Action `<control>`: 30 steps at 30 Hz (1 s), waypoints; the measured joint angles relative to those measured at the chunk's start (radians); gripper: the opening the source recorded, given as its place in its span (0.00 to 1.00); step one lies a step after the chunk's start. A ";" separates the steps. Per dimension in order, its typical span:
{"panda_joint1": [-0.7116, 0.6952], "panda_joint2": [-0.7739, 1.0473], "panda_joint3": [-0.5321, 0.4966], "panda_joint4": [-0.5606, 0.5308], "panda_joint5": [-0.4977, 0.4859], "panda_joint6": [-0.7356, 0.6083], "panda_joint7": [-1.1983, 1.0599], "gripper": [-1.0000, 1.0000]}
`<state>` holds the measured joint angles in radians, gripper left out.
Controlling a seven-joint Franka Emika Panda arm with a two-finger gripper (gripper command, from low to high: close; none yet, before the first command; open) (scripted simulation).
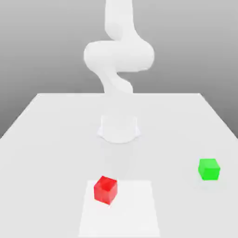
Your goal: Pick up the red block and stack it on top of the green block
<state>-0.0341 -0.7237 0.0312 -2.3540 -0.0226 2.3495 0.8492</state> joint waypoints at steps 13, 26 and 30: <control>-0.147 0.483 0.069 -0.317 -0.086 0.299 0.265 0.50; -0.143 0.893 0.032 -0.435 -0.026 0.613 0.322 0.50; -0.126 0.946 0.012 -0.430 -0.041 0.658 0.332 0.00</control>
<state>-0.1603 0.2223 0.0427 -2.7840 -0.0637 3.0075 1.1809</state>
